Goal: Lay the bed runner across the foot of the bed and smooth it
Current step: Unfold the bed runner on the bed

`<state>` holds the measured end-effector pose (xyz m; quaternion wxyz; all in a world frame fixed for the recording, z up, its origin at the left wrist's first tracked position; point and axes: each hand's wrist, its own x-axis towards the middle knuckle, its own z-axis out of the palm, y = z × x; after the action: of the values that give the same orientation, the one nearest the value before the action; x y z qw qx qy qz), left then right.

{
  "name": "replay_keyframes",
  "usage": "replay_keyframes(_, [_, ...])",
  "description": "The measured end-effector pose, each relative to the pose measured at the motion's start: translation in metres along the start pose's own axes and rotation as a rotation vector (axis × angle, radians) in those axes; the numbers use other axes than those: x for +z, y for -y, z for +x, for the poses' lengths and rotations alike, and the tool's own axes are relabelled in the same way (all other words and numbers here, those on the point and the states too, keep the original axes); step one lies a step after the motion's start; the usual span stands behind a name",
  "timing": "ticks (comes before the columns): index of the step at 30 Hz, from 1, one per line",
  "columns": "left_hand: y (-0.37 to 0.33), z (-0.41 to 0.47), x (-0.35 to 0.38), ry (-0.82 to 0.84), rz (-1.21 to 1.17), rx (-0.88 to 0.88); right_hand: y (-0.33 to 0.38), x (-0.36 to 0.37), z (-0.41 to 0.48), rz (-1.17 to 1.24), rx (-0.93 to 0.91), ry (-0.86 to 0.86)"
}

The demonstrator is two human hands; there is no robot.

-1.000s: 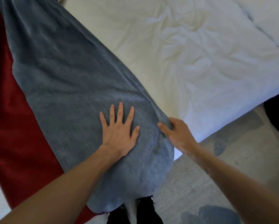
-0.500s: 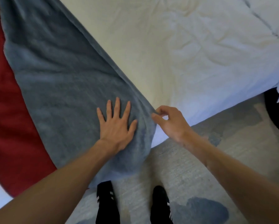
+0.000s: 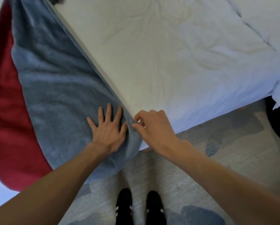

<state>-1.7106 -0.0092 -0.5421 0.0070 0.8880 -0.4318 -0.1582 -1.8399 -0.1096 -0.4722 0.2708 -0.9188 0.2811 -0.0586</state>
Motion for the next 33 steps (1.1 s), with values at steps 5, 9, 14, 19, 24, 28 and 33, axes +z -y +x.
replay_keyframes(5, [0.000,-0.009,-0.002,-0.061,-0.053,0.034,0.004,-0.010,-0.004,-0.243,-0.008,-0.177])
replay_keyframes(9, [0.004,-0.004,-0.001,-0.020,-0.004,0.037,-0.004,-0.001,-0.004,-0.334,0.079,-0.138])
replay_keyframes(14, [0.005,-0.001,0.005,0.025,0.018,0.032,-0.021,0.019,-0.007,-0.122,0.156,-0.011])
replay_keyframes(19, [0.007,0.001,0.005,0.053,0.006,0.041,-0.042,0.037,-0.028,0.146,0.221,0.158])
replay_keyframes(24, [0.008,0.000,0.006,0.041,0.037,0.056,-0.059,0.040,-0.039,0.218,0.279,0.134])
replay_keyframes(28, [0.007,0.001,0.011,0.013,0.061,0.066,-0.064,0.032,-0.040,0.192,0.307,0.060])
replay_keyframes(33, [0.008,0.002,0.018,-0.014,0.090,0.066,-0.075,0.035,-0.041,0.095,0.482,0.046])
